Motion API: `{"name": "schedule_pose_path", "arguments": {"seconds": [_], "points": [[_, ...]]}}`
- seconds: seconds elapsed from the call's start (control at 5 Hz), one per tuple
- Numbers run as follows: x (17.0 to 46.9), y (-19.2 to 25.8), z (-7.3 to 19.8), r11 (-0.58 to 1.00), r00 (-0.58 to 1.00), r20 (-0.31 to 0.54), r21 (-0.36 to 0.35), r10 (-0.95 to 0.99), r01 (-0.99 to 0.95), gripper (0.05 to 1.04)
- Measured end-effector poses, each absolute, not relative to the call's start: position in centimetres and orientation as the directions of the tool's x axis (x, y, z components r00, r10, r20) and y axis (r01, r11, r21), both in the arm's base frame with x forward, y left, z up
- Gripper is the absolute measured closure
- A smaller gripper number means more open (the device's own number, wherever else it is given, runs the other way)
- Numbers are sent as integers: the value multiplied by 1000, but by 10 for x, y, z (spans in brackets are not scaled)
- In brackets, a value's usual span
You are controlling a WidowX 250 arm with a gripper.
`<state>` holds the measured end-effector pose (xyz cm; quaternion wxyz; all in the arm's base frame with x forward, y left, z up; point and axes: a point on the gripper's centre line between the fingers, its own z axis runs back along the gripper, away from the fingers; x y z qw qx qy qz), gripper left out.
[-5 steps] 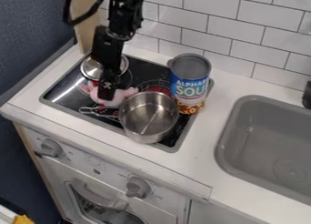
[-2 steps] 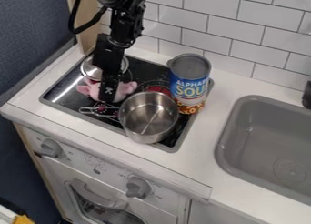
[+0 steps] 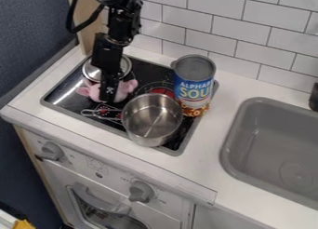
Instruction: Move the pink toy to the right side of the silver pot
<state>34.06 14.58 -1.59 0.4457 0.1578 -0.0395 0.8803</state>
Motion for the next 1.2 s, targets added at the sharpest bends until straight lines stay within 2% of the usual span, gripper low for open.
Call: {"name": "schedule_pose_path", "arguments": {"seconds": [0.2, 0.4, 0.6, 0.8, 1.0, 1.2], "points": [[350, 150, 13, -626, -608, 251, -12, 753, -780, 627], [355, 136, 50, -615, -616, 144, -59, 774, -787, 627], [346, 108, 71, -582, -585, 108, -54, 804, -811, 627], [319, 71, 92, -516, -518, 72, -44, 853, -856, 627], [299, 30, 88, -407, -406, 56, 0, 912, -914, 627], [289, -17, 74, -282, -280, 107, 0, 954, -959, 627]]}}
